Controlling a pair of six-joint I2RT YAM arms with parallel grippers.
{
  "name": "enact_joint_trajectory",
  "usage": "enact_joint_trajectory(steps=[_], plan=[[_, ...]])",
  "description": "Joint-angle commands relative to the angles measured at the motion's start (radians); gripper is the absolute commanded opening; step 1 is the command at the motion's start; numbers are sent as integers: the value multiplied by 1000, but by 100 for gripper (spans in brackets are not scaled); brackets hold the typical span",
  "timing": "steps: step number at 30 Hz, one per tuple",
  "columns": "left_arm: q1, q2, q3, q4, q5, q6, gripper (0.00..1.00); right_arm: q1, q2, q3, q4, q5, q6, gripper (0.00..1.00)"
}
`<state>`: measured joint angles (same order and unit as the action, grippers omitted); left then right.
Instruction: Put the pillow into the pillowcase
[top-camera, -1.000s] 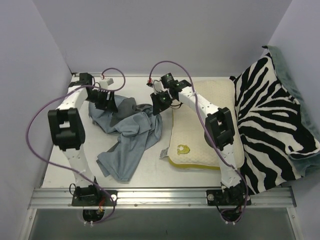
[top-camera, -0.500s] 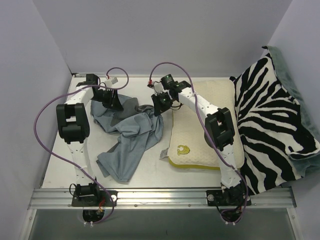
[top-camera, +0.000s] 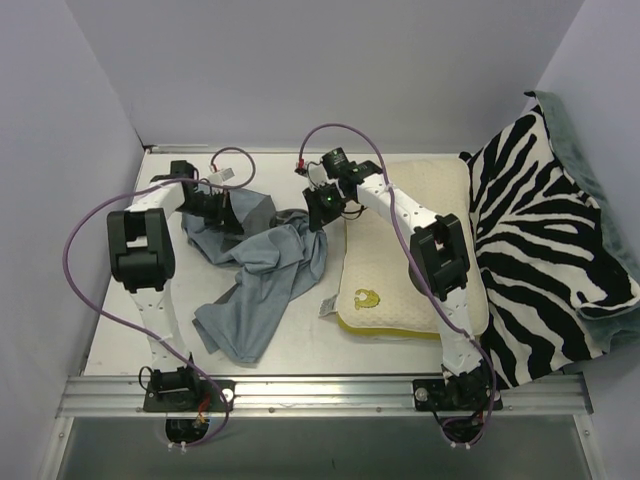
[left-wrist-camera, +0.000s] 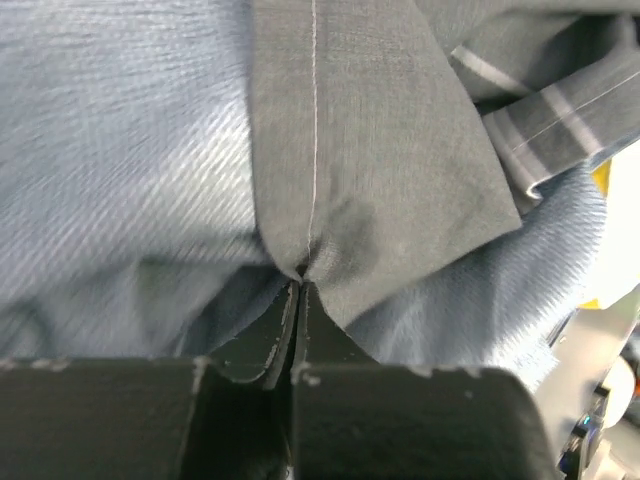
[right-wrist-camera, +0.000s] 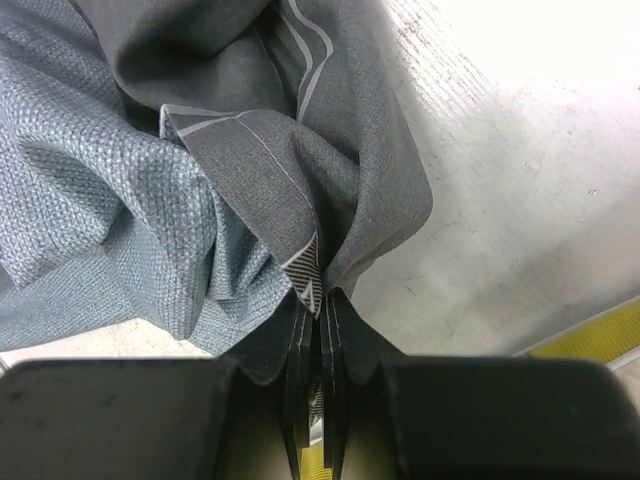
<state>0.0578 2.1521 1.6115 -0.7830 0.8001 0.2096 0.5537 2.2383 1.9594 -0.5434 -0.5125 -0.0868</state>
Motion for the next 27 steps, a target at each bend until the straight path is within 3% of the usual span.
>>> enact_joint_trajectory(steps=[1, 3, 4, 14, 17, 19, 20, 21, 23, 25, 27], plan=[[111, -153, 47, -13, 30, -44, 0, -18, -37, -13, -43, 0, -37, 0], [184, -263, 33, -22, 37, -68, 0, -37, -60, -37, -50, 2, -51, 0], [274, -297, 27, -31, 37, -68, 0, -46, -69, -48, -52, 2, -54, 0], [675, -619, -47, -333, 65, 151, 0, -87, -154, -88, -104, 14, -169, 0], [740, -731, -71, -442, 97, 246, 0, -92, -195, -94, -127, -26, -226, 0], [716, -793, -155, -453, 96, 299, 0, -84, -206, -102, -130, -40, -248, 0], [638, -837, -194, -397, 79, 291, 11, -80, -200, -97, -136, -43, -252, 0], [589, -854, -262, -363, 36, 284, 41, -74, -191, -79, -147, -41, -257, 0], [390, -848, -294, -270, -14, 280, 65, -58, -152, -51, -162, -35, -255, 0], [268, -789, -294, -154, -87, 271, 78, -55, -117, -15, -171, -38, -232, 0], [149, -715, -276, -76, -116, 234, 81, -54, -100, -1, -171, -37, -203, 0]])
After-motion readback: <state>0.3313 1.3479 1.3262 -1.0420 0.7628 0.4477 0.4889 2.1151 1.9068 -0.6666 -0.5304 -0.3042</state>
